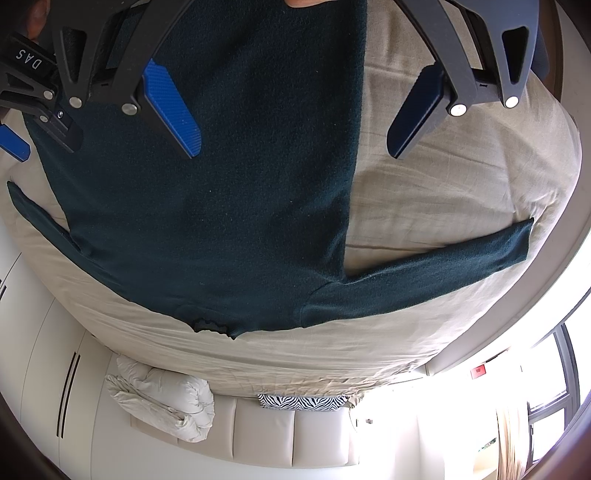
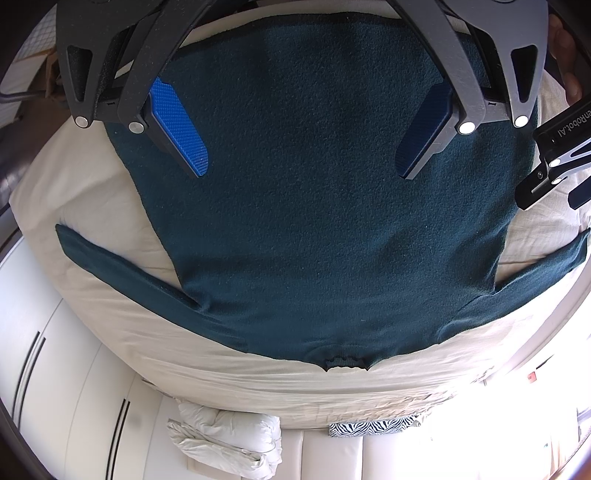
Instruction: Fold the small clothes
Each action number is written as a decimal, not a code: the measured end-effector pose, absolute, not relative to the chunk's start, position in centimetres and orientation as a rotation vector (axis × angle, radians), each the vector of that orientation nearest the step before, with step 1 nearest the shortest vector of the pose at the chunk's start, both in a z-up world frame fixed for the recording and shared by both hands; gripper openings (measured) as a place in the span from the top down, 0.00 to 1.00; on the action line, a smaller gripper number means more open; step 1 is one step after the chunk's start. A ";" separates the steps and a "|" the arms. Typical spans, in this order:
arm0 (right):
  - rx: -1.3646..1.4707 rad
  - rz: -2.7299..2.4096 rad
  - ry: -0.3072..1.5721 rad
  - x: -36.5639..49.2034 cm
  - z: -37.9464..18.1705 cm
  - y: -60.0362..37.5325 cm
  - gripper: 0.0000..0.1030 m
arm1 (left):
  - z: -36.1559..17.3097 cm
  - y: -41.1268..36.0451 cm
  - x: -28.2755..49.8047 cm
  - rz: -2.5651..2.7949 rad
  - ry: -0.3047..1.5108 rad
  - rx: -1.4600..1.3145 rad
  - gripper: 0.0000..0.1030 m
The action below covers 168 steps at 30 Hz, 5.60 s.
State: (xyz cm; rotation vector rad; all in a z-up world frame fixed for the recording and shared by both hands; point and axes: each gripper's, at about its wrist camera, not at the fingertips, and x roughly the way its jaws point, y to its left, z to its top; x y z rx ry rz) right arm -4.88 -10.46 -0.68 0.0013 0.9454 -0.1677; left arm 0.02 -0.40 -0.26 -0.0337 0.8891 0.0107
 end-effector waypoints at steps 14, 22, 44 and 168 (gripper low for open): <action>0.001 -0.167 0.950 -5.0 -1.0 -10.3 0.00 | -0.7 -0.7 -0.4 0.004 0.891 -0.047 0.00; -0.003 -0.165 0.956 -4.9 -1.3 -10.0 0.00 | -0.7 -0.3 -0.3 0.002 0.895 -0.058 0.00; 0.038 -0.082 0.898 -2.9 -0.2 -8.0 0.00 | -0.7 16.4 3.3 -0.061 0.776 -0.553 0.00; 0.680 0.067 1.121 24.7 -12.1 -29.6 0.93 | -4.7 11.3 26.6 -0.313 0.816 -0.492 0.70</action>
